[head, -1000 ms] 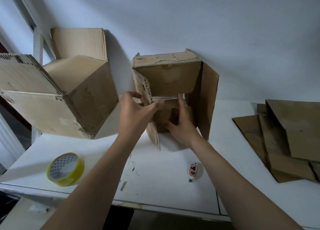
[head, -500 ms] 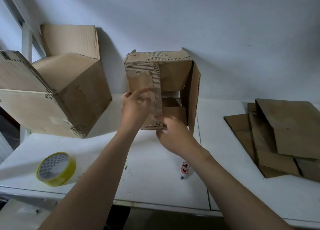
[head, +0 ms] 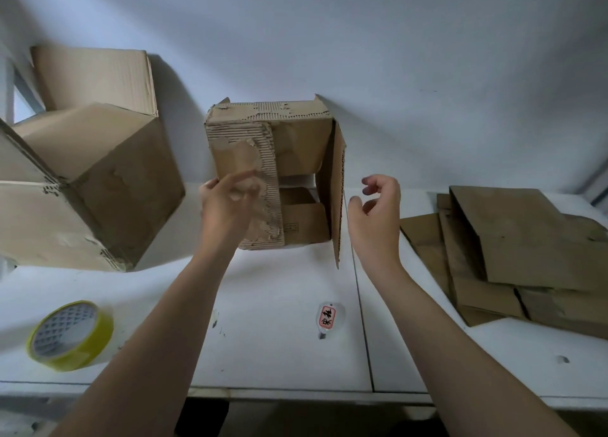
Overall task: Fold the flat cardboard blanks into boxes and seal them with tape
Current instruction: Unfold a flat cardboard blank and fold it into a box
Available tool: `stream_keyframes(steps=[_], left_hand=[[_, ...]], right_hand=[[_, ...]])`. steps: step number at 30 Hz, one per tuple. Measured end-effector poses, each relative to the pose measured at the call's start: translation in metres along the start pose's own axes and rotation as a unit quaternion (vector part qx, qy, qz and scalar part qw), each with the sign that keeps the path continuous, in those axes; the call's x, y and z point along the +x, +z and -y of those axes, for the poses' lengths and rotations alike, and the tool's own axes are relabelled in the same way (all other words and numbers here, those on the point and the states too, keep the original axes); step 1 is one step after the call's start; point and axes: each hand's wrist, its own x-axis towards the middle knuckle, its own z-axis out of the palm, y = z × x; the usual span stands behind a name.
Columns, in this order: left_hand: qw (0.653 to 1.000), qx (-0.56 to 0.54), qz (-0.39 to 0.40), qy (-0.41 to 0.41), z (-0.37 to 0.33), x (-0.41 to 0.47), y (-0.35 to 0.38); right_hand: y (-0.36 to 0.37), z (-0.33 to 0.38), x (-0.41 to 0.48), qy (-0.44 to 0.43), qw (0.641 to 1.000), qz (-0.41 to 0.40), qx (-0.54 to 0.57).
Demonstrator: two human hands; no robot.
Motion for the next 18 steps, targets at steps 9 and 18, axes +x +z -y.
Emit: stream_keyframes(steps=[9,18], left_hand=[[0.998,0.028,0.015,-0.061,0.021,-0.003,0.002],[0.999,0.027,0.010,0.016,0.007,-0.007,-0.008]], right_hand=[[0.044,-0.081,0.020,0.099,0.976,0.141,-0.134],[0.041,-0.047,0.006,-0.014,0.993,0.114,-0.022]])
